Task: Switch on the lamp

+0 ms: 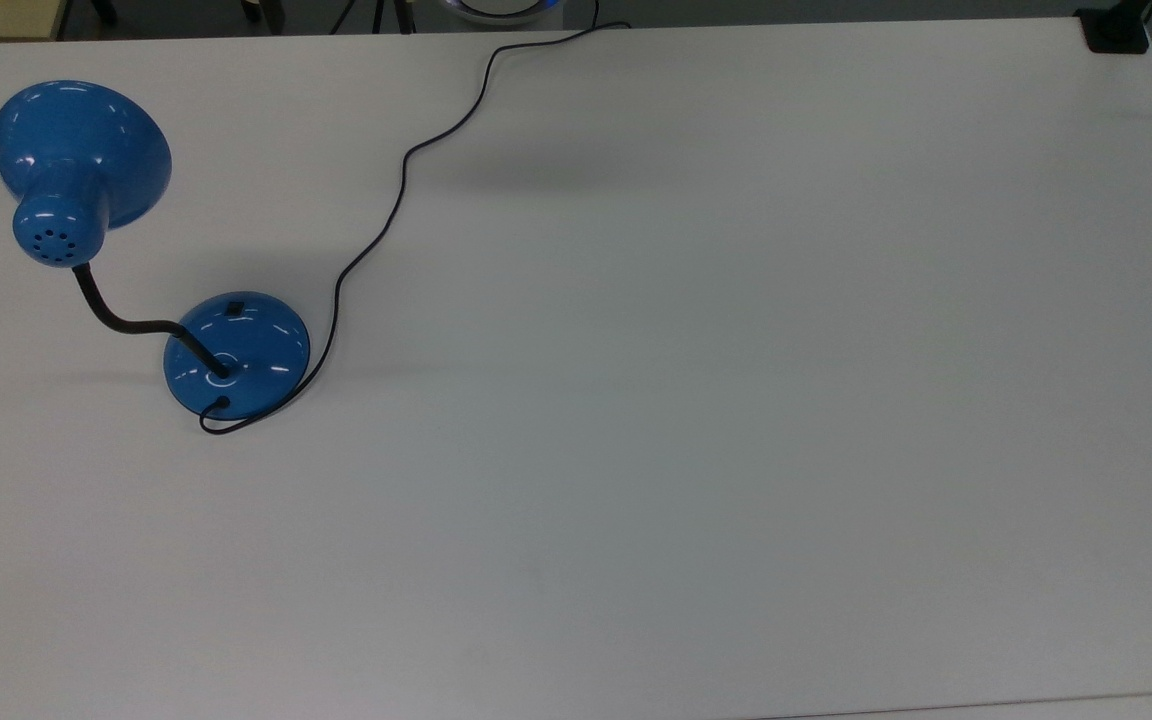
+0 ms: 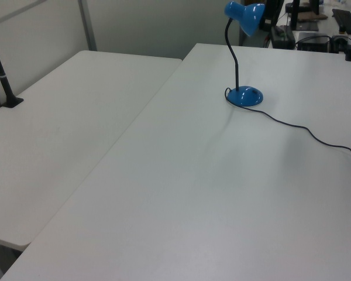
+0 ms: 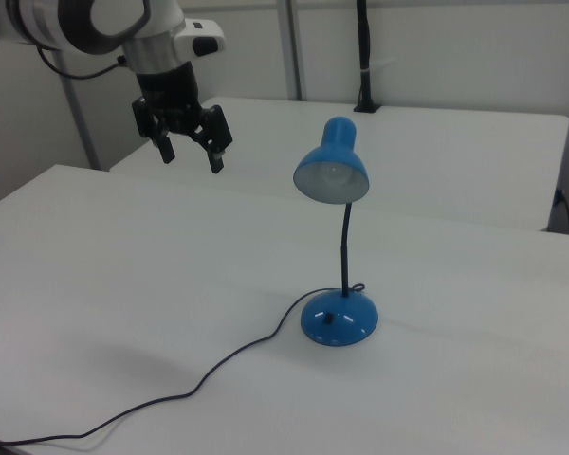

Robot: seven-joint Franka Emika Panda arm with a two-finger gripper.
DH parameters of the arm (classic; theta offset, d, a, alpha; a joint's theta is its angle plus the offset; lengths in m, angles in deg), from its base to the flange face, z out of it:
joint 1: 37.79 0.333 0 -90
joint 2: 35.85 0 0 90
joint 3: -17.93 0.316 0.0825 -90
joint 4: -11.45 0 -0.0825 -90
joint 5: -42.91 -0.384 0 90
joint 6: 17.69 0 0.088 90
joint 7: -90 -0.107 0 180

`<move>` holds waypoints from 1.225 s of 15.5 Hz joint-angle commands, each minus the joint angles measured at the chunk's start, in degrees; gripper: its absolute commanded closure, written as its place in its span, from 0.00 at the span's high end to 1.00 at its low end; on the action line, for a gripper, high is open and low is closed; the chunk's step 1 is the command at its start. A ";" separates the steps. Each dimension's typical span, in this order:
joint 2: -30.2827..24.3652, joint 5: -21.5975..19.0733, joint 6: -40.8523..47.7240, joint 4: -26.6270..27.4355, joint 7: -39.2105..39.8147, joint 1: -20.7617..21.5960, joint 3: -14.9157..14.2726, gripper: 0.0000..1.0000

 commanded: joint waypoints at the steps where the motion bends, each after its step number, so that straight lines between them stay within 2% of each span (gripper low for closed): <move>1: -0.14 1.03 0.95 -0.26 -1.32 -0.02 1.00 1.00; 12: -0.31 1.03 1.82 -0.18 -0.28 -0.54 1.01 1.00; 13: -0.49 1.03 3.05 -0.18 1.47 -0.98 0.83 1.00; 16: -1.27 1.73 6.91 2.09 15.50 -3.79 0.57 1.00; 18: -1.81 6.10 7.63 5.26 24.29 -5.37 0.57 1.00; 19: -1.72 6.13 7.72 6.75 26.43 -6.33 0.31 1.00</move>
